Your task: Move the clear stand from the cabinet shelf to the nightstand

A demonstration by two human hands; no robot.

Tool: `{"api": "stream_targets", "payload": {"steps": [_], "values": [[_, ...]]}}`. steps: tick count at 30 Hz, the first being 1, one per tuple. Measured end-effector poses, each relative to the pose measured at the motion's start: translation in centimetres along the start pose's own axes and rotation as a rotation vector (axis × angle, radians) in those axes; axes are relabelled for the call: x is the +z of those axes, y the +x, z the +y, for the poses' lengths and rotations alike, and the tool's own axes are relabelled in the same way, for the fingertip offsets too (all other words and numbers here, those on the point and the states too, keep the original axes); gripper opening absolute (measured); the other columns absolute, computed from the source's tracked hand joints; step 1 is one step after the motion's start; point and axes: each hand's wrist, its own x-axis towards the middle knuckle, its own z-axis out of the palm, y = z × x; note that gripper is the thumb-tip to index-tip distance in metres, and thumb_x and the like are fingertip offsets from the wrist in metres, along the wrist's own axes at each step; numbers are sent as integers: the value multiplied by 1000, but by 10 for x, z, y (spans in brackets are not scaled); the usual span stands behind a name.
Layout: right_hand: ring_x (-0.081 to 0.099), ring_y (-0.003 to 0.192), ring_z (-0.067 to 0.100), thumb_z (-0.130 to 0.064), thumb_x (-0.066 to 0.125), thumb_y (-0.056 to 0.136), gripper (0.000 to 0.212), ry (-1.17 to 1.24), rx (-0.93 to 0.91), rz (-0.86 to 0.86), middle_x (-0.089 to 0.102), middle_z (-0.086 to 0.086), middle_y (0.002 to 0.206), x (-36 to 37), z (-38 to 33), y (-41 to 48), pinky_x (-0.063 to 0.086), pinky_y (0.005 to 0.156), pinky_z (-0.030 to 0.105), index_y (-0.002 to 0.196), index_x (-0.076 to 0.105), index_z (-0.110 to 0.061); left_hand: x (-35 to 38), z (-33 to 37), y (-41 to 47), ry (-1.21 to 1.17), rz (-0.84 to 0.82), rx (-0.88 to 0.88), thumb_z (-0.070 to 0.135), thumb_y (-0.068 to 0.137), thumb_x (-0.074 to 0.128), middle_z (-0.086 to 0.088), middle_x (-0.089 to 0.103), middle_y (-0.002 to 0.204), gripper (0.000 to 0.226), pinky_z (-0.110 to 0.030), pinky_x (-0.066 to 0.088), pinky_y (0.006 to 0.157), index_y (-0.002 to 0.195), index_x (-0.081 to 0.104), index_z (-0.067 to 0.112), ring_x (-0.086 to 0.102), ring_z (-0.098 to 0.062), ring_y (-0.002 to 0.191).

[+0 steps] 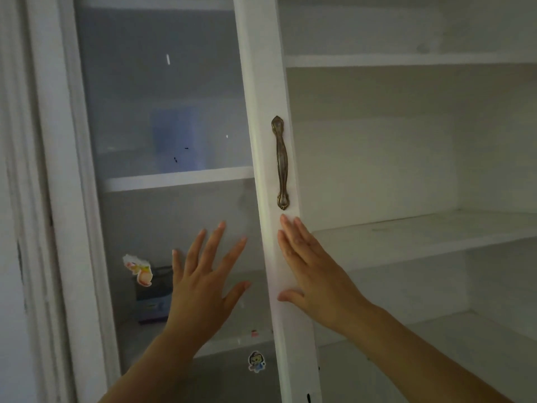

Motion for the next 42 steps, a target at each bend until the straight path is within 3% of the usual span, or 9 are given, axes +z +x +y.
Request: {"api": "stream_targets", "payload": {"steps": [2, 6, 10, 15, 23, 27, 32, 38, 42], "values": [[-33, 134, 11, -39, 67, 79, 105, -25, 36, -9, -30, 0, 148, 5, -3, 6, -15, 106, 29, 141, -11, -6, 6, -5, 3, -7, 1, 13, 63, 77, 35, 1, 7, 156, 71, -64, 10, 106, 142, 18, 41, 3, -25, 141], [-23, 137, 18, -38, 74, 73, 104, -87, 72, 4, -16, 9, 151, 16, -2, 13, 3, 107, 41, 143, 7, 1, 16, -8, 5, -20, 24, 16, 62, 77, 34, 1, 6, 156, 72, -65, 10, 106, 142, 9, 44, 1, -24, 142], [-39, 129, 7, -38, 66, 81, 100, -23, 64, -40, -32, 1, 147, 18, 3, 18, 0, 106, 31, 145, -4, -7, 20, -10, 8, 7, 15, 10, 69, 82, 14, -1, 11, 155, 66, -64, 11, 106, 142, 15, 41, 4, -26, 142], [-42, 128, 9, -40, 63, 83, 99, -32, 60, -77, -36, 2, 146, 24, 8, 24, 2, 105, 26, 145, -9, -9, 27, -11, 12, 58, -15, 9, 66, 84, 8, -3, 13, 155, 66, -65, 13, 105, 142, 22, 37, 8, -29, 141], [-40, 130, 10, -38, 66, 81, 101, -22, 55, -65, -36, 1, 147, 34, 14, 27, 7, 105, 29, 145, -8, -9, 34, -13, 13, 112, 23, 23, 63, 81, 23, -3, 10, 155, 68, -64, 11, 106, 143, 16, 37, -4, -25, 143], [-41, 129, 10, -36, 66, 81, 101, -20, 44, -68, -36, 1, 146, 34, 15, 27, 6, 105, 30, 145, -7, -9, 33, -13, 12, 141, 24, 38, 61, 80, 28, -5, 13, 154, 69, -66, 15, 103, 143, 19, 35, 10, -32, 140], [-39, 130, 16, -37, 65, 82, 100, 2, 25, -66, -38, 0, 144, 33, 17, 26, 5, 105, 28, 145, -9, -10, 29, -10, 14, 187, -8, 27, 62, 80, 27, -6, 16, 153, 69, -66, 18, 102, 142, 22, 33, 13, -33, 138], [-31, 135, 20, -36, 66, 81, 98, 34, 6, -43, -31, 3, 149, 31, 19, 25, 12, 104, 28, 146, -3, -12, 21, -7, 14, 246, -65, 16, 64, 79, 25, -6, 12, 155, 72, -66, 18, 101, 145, 14, 34, 11, -34, 138], [-24, 138, 17, -40, 65, 82, 92, 65, -8, -4, -17, 1, 155, 26, 24, 23, 29, 103, 30, 147, 5, -15, 9, -2, 14, 243, -152, -6, 65, 82, 25, -5, 10, 154, 71, -67, 25, 98, 145, 12, 35, 9, -33, 139]]}}
